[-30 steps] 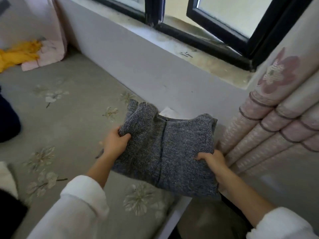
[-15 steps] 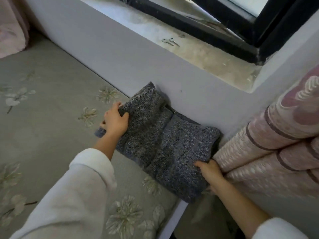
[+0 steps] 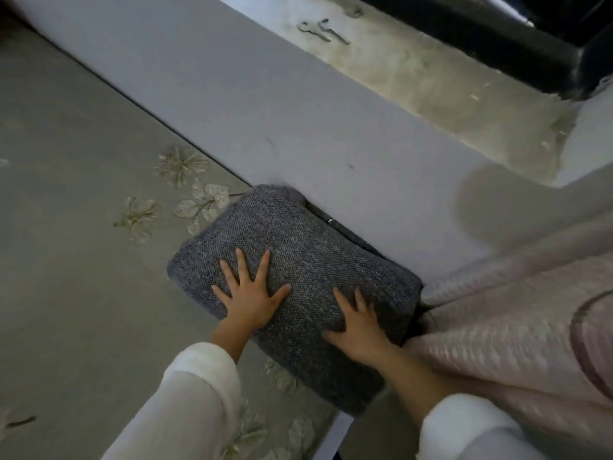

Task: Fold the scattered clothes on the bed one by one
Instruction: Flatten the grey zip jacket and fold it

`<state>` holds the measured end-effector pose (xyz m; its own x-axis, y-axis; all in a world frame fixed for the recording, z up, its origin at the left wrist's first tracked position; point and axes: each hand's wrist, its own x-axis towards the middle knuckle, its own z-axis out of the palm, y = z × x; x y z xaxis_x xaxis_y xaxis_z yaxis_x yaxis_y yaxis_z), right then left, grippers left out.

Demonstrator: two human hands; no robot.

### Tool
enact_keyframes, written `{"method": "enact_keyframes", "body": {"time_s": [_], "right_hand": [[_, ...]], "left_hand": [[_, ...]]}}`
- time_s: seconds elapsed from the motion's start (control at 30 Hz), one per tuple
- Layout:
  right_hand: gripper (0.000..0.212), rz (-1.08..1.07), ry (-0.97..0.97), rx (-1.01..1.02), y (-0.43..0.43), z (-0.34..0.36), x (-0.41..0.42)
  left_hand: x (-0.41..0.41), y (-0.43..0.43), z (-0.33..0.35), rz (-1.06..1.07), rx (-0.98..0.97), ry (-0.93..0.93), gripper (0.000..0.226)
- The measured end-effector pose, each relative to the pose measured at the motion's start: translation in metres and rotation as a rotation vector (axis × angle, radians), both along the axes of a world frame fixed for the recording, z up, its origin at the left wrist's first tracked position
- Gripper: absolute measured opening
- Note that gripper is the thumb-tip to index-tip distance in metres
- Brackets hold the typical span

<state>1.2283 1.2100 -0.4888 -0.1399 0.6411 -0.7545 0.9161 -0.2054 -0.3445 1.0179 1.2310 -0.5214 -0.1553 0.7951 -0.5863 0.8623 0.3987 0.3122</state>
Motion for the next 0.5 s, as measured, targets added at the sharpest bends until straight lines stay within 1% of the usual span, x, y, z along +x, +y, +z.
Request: {"method": "enact_keyframes", "body": {"time_s": [0.13, 0.23, 0.37, 0.43, 0.5], "right_hand": [[0.089, 0.054, -0.033, -0.026, 0.004, -0.025, -0.001], [0.089, 0.080, -0.045, -0.038, 0.009, -0.033, -0.002], [0.088, 0.078, -0.051, -0.021, 0.009, -0.031, 0.000], [0.086, 0.105, -0.090, 0.046, 0.003, -0.028, -0.003], [0.080, 0.154, -0.142, 0.199, -0.007, -0.023, -0.009]], "left_hand": [[-0.001, 0.001, -0.022, 0.000, 0.021, 0.022, 0.082], [0.001, 0.004, -0.032, -0.008, -0.002, 0.048, 0.081], [-0.004, 0.016, -0.026, -0.041, -0.057, 0.032, 0.084], [-0.008, 0.012, -0.018, -0.040, -0.049, 0.002, 0.082], [-0.009, -0.006, -0.009, -0.043, 0.054, -0.001, 0.075]]}}
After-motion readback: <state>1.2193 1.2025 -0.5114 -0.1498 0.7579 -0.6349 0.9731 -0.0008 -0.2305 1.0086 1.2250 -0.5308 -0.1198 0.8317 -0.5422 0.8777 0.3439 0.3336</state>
